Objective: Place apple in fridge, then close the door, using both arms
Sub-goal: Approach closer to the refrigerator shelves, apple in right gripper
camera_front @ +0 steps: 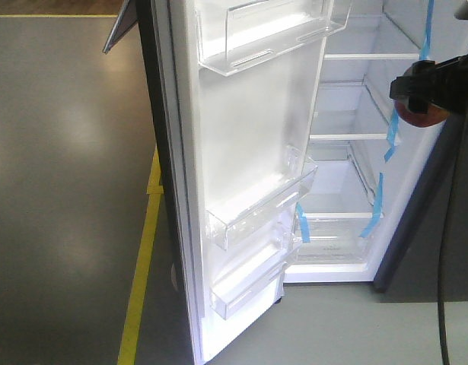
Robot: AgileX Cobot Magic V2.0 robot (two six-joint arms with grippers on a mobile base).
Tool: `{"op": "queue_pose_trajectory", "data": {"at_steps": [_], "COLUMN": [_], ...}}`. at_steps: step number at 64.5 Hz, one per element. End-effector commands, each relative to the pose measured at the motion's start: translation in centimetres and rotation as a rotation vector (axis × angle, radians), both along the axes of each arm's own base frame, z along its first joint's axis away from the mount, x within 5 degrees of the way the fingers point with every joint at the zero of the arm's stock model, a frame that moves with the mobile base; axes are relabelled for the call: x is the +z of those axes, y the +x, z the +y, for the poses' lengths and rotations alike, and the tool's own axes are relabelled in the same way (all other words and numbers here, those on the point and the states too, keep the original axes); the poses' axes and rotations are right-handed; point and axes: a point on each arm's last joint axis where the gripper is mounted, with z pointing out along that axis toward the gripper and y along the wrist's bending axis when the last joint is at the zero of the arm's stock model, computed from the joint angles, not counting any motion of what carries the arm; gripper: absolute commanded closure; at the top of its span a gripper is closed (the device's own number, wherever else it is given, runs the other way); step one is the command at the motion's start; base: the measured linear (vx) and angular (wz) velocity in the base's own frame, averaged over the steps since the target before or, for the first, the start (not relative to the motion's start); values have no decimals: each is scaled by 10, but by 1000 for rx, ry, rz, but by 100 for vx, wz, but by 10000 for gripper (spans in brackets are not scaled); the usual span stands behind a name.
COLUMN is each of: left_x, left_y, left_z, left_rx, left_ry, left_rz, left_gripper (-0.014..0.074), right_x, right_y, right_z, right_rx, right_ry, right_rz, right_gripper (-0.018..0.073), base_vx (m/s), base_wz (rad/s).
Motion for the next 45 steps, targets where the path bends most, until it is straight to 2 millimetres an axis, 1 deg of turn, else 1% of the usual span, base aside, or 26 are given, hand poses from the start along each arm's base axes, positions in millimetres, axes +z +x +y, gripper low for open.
{"op": "queue_pose_trajectory", "data": {"at_steps": [1,45], "left_x": [-2,-2], "left_y": [0,0], "left_z": [-1,-1], "left_rx": [-18,-18], "left_ry": [-3,-3], "left_rz": [-59,-59], "left_gripper": [602,602], "right_x": [27,27], "right_y": [-6,-6], "right_z": [-1,-1], "right_rx": [-15,-15], "right_ry": [5,5], "right_rz": [-136,-136], "right_gripper": [564,564], "base_vx": [9,7], "base_wz": [-4,-3]}}
